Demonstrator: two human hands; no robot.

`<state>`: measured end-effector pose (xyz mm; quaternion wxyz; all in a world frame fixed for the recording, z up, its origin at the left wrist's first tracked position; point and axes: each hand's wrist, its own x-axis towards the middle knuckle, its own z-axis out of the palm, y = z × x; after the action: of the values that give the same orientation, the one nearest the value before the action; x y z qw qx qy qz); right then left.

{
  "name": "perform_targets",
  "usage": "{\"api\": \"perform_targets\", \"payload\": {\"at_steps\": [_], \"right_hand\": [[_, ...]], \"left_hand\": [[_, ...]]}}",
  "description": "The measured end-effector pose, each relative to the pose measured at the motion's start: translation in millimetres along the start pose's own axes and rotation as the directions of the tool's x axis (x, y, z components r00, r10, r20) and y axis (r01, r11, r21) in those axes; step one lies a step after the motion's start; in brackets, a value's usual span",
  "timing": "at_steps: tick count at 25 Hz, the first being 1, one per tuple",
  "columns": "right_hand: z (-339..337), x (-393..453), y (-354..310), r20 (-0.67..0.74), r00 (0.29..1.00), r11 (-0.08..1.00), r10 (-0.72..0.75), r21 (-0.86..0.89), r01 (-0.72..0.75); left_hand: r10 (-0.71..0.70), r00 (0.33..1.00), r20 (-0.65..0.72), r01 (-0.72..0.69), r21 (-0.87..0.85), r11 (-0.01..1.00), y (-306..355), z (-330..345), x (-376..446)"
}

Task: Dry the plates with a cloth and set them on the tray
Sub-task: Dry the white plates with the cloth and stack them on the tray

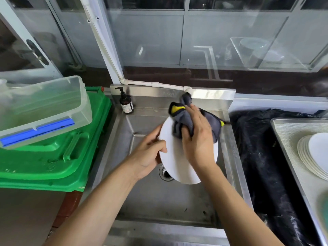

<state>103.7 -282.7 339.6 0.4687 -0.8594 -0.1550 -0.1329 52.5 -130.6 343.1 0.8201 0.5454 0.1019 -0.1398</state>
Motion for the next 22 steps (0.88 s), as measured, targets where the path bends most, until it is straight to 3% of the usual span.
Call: {"api": "perform_targets", "payload": {"at_steps": [3, 5, 8, 14, 20, 22], "right_hand": [[7, -8, -12, 0.134, 0.982, 0.985, -0.13, -0.094, 0.143], [-5, -4, -1, 0.225, 0.97, 0.964, -0.094, -0.221, 0.145], [-16, -2, 12, 0.337, 0.938, 0.958, -0.079, -0.233, 0.165], [-13, -50, 23, 0.282, 0.92, 0.929, -0.271, -0.176, 0.327], [-2, -7, 7, 0.025, 0.996, 0.952, -0.09, -0.292, 0.093], [-2, 8, -1, 0.025, 0.996, 0.957, -0.086, -0.276, 0.089]], "left_hand": [[0.028, 0.998, -0.058, -0.03, -0.037, 0.999, 6, -2, 2], [0.029, 0.998, -0.056, -0.032, -0.042, 0.999, 11, -8, 1], [0.063, 0.997, -0.05, -0.064, -0.023, 0.998, 16, -13, 1], [0.121, 0.991, -0.057, -0.127, -0.106, 0.986, 13, -20, 1], [0.034, 0.999, 0.033, -0.033, -0.039, 0.999, 3, -5, -7], [0.046, 0.998, 0.038, -0.044, -0.041, 0.998, 4, -2, -8]]}}
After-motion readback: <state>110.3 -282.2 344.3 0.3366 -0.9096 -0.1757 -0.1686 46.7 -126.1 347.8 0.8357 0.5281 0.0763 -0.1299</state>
